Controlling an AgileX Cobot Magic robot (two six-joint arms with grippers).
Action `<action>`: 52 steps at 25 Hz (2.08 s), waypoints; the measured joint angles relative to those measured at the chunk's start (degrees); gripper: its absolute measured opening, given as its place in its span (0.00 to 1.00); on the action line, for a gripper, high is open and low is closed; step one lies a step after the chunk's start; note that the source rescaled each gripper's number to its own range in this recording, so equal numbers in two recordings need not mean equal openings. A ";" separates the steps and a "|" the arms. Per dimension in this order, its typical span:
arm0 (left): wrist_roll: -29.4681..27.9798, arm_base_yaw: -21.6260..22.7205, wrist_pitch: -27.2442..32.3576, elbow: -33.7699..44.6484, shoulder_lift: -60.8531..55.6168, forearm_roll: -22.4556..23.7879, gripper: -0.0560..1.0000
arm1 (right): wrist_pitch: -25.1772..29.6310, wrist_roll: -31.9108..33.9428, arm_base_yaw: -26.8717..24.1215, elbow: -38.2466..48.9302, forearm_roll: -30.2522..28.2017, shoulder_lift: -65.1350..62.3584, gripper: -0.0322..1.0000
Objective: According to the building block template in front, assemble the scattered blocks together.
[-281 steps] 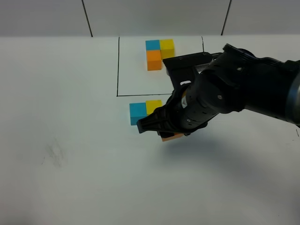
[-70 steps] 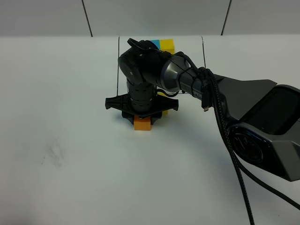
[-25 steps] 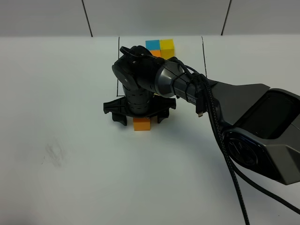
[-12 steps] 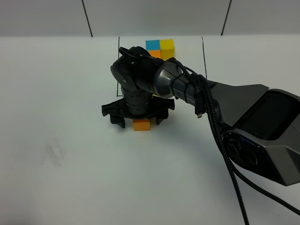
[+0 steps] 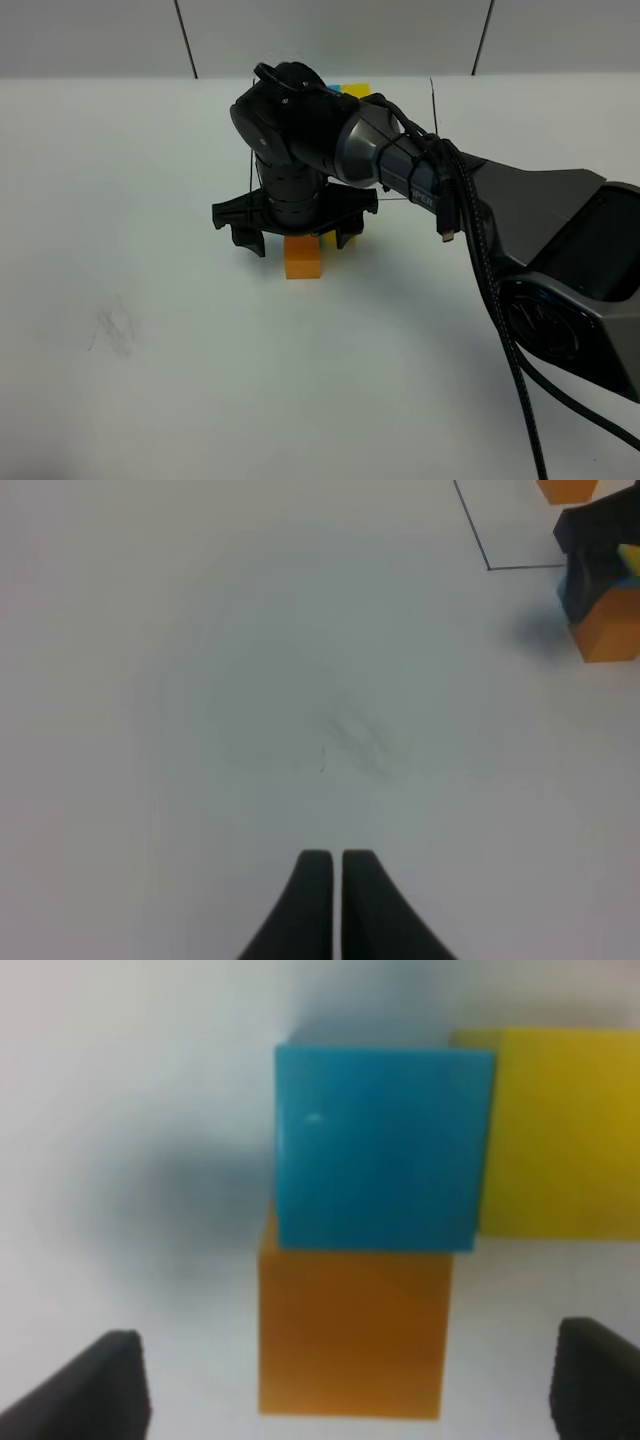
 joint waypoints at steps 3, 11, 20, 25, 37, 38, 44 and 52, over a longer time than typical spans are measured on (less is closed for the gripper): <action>0.00 0.00 0.00 0.00 0.00 0.00 0.06 | 0.29 0.00 0.37 -0.64 0.05 -1.71 0.90; 0.00 0.00 0.00 0.00 0.00 0.00 0.06 | 0.43 -0.01 0.43 -0.77 -0.07 -4.87 0.42; 0.00 0.00 0.00 0.00 0.00 0.00 0.06 | 0.55 -0.23 0.47 -0.77 -0.01 -4.87 0.04; 0.00 0.00 0.00 0.00 0.00 0.00 0.06 | 0.62 -0.23 0.47 -0.77 -0.01 -4.87 0.04; 0.00 0.00 0.00 0.00 0.00 0.00 0.06 | 0.64 -5.55 0.41 -0.77 -6.90 -5.16 0.04; 0.00 0.00 0.00 0.00 0.00 0.00 0.06 | 0.68 -7.07 0.41 -0.77 -8.92 -5.30 0.04; 0.00 0.00 0.00 0.00 0.00 0.00 0.06 | 0.75 -12.52 -1.35 -0.77 -11.16 -6.44 0.04; 0.00 0.00 0.00 0.00 0.00 0.00 0.06 | 0.74 -18.03 -5.85 4.42 -11.69 -10.70 0.04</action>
